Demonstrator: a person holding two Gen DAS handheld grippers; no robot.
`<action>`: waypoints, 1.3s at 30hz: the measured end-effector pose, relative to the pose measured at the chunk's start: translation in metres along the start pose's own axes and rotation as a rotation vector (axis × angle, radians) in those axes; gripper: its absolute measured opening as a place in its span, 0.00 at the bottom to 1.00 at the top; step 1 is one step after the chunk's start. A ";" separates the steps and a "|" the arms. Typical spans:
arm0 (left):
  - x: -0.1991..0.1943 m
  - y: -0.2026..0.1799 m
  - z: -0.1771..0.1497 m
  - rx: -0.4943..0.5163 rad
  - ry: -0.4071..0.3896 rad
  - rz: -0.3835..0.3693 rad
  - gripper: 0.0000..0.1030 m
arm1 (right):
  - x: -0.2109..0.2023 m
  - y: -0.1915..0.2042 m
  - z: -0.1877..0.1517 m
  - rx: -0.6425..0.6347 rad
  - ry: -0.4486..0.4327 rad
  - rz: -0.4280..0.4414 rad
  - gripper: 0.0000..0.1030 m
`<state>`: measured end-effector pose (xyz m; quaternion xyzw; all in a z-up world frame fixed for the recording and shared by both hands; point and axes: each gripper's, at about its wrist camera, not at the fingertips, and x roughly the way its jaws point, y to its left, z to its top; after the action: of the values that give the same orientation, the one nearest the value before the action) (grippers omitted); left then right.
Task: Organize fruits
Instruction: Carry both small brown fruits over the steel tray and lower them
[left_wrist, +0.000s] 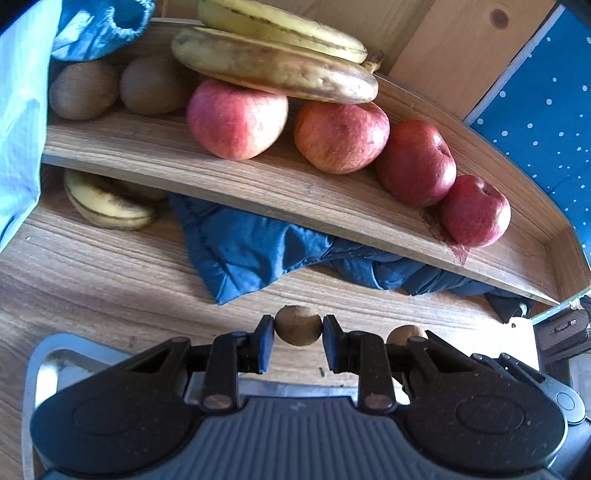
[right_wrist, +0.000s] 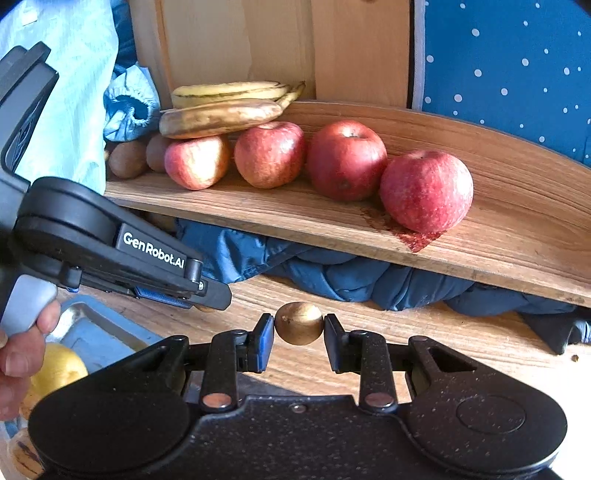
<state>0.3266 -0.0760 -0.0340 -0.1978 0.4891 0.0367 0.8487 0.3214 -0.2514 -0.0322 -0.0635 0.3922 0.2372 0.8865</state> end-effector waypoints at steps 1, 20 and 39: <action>-0.003 0.002 -0.001 0.003 0.000 -0.001 0.30 | -0.001 0.002 -0.001 0.000 0.000 -0.001 0.30; -0.026 0.013 -0.029 0.085 0.020 -0.022 0.30 | -0.036 0.031 -0.030 0.001 -0.010 -0.031 0.30; -0.032 0.035 -0.048 0.100 0.076 -0.014 0.30 | -0.041 0.068 -0.057 -0.073 0.080 0.031 0.30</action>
<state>0.2618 -0.0576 -0.0389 -0.1597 0.5208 -0.0013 0.8386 0.2281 -0.2241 -0.0366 -0.0991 0.4194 0.2621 0.8635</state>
